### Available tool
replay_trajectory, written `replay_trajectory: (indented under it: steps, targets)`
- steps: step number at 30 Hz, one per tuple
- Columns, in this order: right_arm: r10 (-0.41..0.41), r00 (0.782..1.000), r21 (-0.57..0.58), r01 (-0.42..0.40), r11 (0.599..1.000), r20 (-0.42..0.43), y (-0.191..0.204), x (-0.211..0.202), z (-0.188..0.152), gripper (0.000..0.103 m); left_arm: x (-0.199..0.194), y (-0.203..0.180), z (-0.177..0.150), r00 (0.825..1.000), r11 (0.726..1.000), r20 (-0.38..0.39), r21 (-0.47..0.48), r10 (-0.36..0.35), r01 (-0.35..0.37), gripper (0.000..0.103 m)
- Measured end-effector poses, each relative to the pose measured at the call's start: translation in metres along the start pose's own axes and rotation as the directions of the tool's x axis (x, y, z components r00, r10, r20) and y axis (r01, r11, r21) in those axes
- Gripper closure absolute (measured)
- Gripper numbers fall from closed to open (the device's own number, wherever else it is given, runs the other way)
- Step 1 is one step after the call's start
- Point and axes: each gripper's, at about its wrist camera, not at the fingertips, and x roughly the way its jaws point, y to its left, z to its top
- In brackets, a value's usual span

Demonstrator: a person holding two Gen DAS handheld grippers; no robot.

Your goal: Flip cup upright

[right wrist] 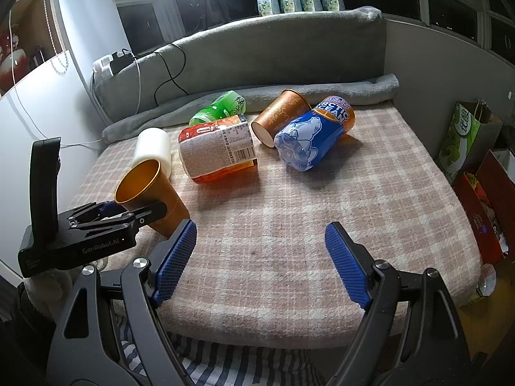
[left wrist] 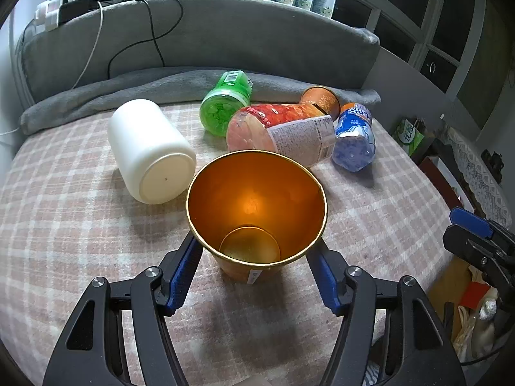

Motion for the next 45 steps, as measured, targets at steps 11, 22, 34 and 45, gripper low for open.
replay_trajectory:
  steps: [11,22,34,45]
  targets:
    - [0.0,1.0,-0.001,0.0,1.0,0.0,0.0,0.0,0.0,0.018,-0.002,-0.002,-0.003,1.0,1.0,-0.019,0.009,-0.013,0.014,0.031]
    - [-0.007,1.0,-0.019,0.008,1.0,0.019,0.007,0.001,0.003,0.018,-0.019,0.014,-0.021,1.0,1.0,-0.014,-0.009,0.0,0.0,0.029]
    - [-0.052,0.986,-0.056,0.062,0.997,0.157,0.027,-0.012,0.017,0.017,-0.116,0.018,-0.02,0.909,0.984,0.377,-0.043,0.177,-0.173,0.027]
    - [-0.116,0.944,-0.066,0.143,0.988,0.308,0.044,-0.034,0.02,0.011,-0.155,0.017,-0.025,0.803,0.965,0.539,-0.091,0.255,-0.246,0.021]
